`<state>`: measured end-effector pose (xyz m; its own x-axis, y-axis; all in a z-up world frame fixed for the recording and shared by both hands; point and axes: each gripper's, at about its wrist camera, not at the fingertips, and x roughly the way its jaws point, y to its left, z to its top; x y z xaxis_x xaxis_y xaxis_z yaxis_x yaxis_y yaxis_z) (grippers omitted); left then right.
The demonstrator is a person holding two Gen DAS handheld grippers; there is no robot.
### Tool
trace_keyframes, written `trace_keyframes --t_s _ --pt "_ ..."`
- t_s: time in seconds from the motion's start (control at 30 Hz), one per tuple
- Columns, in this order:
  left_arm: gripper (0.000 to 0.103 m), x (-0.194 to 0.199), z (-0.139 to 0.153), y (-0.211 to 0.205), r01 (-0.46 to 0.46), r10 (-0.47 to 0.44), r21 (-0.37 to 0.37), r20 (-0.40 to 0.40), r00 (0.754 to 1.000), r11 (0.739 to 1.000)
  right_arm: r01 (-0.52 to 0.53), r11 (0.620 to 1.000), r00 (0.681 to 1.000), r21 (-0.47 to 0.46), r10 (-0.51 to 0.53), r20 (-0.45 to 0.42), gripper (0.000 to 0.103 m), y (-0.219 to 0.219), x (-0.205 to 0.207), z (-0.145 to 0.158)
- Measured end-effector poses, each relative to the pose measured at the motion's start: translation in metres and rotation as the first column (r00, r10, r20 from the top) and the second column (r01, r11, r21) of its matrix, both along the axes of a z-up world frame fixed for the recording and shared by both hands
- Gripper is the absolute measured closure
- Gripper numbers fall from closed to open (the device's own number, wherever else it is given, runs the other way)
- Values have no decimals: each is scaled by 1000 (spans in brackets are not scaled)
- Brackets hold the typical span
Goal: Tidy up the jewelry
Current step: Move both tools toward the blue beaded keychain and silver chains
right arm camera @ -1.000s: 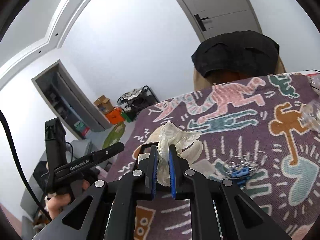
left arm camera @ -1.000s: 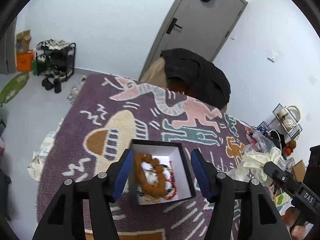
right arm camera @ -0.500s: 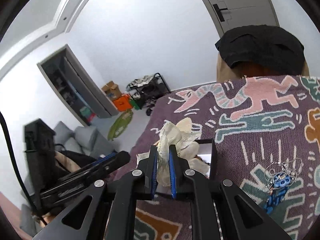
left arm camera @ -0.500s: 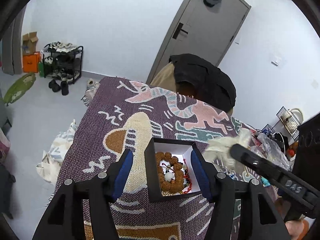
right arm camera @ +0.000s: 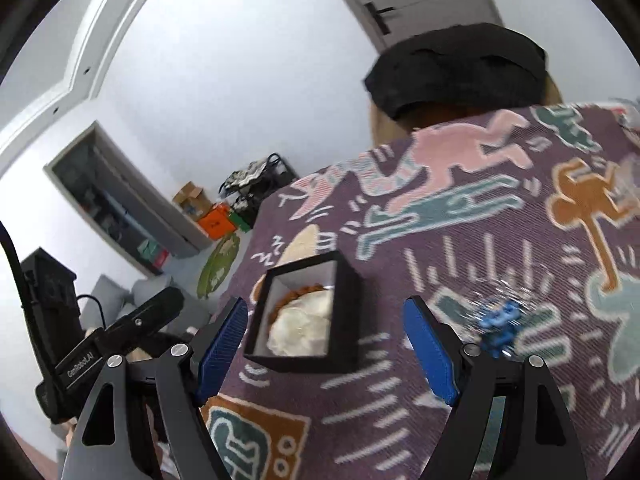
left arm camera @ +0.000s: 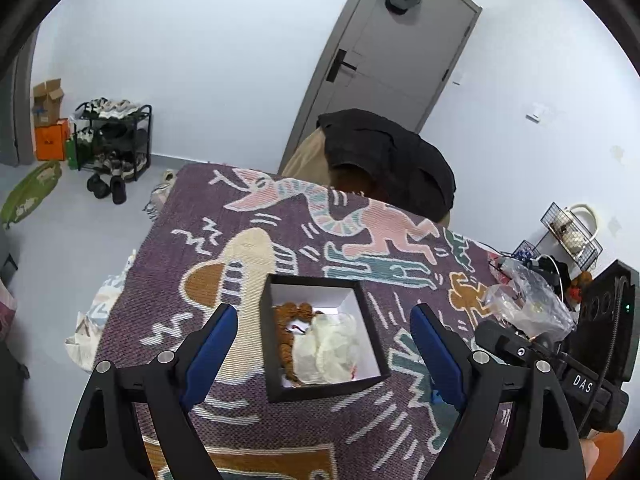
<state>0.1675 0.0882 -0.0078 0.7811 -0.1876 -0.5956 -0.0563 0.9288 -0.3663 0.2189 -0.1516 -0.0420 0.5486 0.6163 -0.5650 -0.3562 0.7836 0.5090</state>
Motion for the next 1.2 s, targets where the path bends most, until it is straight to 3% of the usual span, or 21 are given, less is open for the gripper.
trace_keyframes --t_s 0.43,0.77,0.87,1.03,1.2 --pt "15 13 -6 -60 100 -100 31 -24 995 994 140 990 990 25 -139 -11 23 -86 -13 -9" --pt "15 30 -10 -110 181 -178 67 -46 983 981 190 981 981 43 -189 -33 23 -126 -14 -22" --pt "20 37 -14 -121 202 -198 64 -60 978 977 206 977 978 52 -204 -40 23 -135 -13 -28" --pt "40 53 -26 -142 235 -227 65 -112 968 970 227 971 973 72 -223 -59 23 -150 -12 -35" --pt "44 71 -39 -160 250 -237 69 -159 958 966 245 966 968 81 -239 -73 23 -161 -11 -41"
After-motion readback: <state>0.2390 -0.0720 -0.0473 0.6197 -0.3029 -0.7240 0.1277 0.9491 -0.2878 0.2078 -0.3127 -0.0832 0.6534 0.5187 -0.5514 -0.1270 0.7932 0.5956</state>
